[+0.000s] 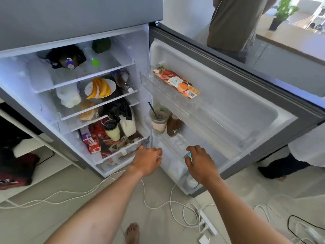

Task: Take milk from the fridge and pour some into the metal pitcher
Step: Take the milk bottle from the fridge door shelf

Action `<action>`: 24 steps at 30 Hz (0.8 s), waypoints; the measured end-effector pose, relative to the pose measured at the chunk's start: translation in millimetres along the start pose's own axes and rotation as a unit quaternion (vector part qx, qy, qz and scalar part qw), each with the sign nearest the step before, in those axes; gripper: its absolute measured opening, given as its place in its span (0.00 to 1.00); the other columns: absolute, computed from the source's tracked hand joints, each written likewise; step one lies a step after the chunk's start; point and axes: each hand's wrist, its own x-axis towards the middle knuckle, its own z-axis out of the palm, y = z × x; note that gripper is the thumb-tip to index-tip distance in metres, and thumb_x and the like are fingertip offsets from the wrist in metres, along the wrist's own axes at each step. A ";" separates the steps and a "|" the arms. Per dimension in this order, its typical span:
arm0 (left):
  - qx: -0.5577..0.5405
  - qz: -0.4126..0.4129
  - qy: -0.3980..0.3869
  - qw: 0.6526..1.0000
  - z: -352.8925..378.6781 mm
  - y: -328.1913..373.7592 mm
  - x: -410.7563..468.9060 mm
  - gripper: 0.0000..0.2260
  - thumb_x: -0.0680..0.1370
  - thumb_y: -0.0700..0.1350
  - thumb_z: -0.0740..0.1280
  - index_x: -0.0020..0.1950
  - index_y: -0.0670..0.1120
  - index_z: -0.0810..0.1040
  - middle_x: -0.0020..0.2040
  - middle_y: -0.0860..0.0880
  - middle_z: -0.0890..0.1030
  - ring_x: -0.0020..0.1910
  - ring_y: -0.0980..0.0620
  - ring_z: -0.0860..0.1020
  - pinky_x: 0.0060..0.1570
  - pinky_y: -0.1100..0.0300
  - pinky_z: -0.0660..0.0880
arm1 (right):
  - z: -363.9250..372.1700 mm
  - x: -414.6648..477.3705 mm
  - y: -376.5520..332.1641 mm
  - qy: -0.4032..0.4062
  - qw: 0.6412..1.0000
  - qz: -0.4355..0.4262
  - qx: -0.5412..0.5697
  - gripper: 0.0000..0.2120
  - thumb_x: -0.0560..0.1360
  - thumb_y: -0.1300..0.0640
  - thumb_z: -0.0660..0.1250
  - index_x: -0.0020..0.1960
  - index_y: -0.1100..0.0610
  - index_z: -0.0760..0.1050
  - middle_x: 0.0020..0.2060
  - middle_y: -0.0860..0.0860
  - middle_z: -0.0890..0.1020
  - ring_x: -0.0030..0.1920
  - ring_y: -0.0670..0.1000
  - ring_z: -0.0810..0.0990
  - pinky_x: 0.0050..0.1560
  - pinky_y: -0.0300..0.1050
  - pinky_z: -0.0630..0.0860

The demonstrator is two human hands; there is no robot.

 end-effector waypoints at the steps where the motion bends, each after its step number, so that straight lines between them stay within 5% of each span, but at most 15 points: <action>1: 0.000 0.003 -0.005 1.000 6.9 -0.7 2.7 0.11 0.82 0.48 0.56 0.58 0.49 0.76 0.55 0.47 0.83 0.52 0.44 0.80 0.53 0.51 0.67 | 5.0 3.1 -0.5 -0.007 1.000 -0.001 -0.001 0.18 0.83 0.48 0.53 0.70 0.52 0.66 0.65 0.51 0.71 0.61 0.54 0.73 0.61 0.49 0.73; 14: -0.155 -0.069 -0.053 0.984 154.2 20.9 44.0 0.11 0.82 0.51 0.58 0.64 0.53 0.73 0.58 0.50 0.82 0.56 0.47 0.80 0.55 0.54 0.68 | 77.8 63.4 43.5 -0.039 0.995 -0.042 -0.083 0.33 0.80 0.38 0.54 0.79 0.50 0.49 0.79 0.53 0.52 0.78 0.56 0.51 0.76 0.51 0.48; 24: -0.299 -0.182 -0.083 0.933 243.3 58.8 51.9 0.16 0.83 0.53 0.59 0.69 0.51 0.68 0.63 0.50 0.79 0.60 0.48 0.79 0.59 0.53 0.69 | 125.4 74.8 66.2 0.026 0.990 -0.069 -0.122 0.35 0.78 0.37 0.54 0.79 0.52 0.53 0.77 0.55 0.58 0.77 0.57 0.58 0.75 0.55 0.56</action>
